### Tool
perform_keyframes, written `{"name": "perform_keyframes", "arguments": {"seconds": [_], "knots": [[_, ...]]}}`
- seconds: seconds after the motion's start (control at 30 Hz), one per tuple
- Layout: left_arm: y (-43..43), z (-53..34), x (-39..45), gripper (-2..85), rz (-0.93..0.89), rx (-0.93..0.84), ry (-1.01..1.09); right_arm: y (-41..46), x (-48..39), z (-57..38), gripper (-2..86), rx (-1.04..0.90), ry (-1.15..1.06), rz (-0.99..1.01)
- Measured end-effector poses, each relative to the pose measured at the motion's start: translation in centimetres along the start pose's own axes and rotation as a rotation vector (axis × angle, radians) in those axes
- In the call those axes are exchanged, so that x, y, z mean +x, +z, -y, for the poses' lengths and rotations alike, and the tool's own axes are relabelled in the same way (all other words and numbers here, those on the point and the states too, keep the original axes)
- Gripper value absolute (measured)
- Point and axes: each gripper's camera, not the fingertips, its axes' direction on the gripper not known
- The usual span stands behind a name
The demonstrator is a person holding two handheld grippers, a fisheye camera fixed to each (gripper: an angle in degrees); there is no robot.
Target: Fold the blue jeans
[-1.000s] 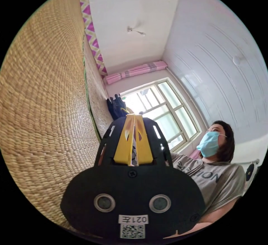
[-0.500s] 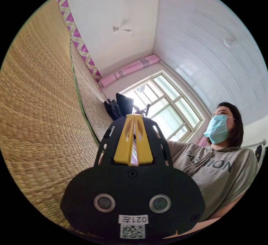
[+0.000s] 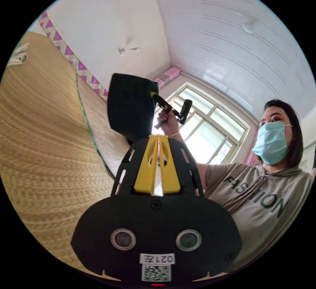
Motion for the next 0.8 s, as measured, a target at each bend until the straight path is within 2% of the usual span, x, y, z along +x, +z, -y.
{"name": "perform_keyframes", "arguments": {"seconds": [0.07, 0.17, 0.27, 0.37, 0.47, 0.63, 0.8], "knots": [[-3.5, -0.7, 0.6, -1.0, 0.128, -0.002, 0.012, 6.4, -9.3, 0.1, 4.9, -0.016, -0.106, 0.14], [-7.7, -1.6, 0.8, -1.0, 0.215, 0.008, -0.012, 14.4, -19.5, -2.1, 5.1, -0.127, -0.152, 0.347], [-11.5, -2.4, 1.2, -1.0, 0.276, 0.067, -0.025, 17.4, -25.2, -4.3, 5.8, -0.196, -0.142, 0.444], [-13.6, -2.8, 1.0, -1.0, 0.298, 0.109, -0.041, 16.3, -25.8, -5.3, 7.5, -0.173, -0.099, 0.41], [-14.5, -2.7, -0.1, -1.0, 0.302, 0.151, -0.097, 15.3, -24.4, -6.0, 9.2, -0.182, -0.074, 0.477], [-13.7, -1.0, -1.1, -0.9, 0.359, 0.157, -0.176, 13.8, -24.5, -7.1, 11.2, -0.192, -0.151, 0.452], [-12.4, 1.0, -1.8, -1.0, 0.402, 0.173, -0.247, 12.0, -20.4, -7.6, 12.4, -0.165, -0.036, 0.59]]}}
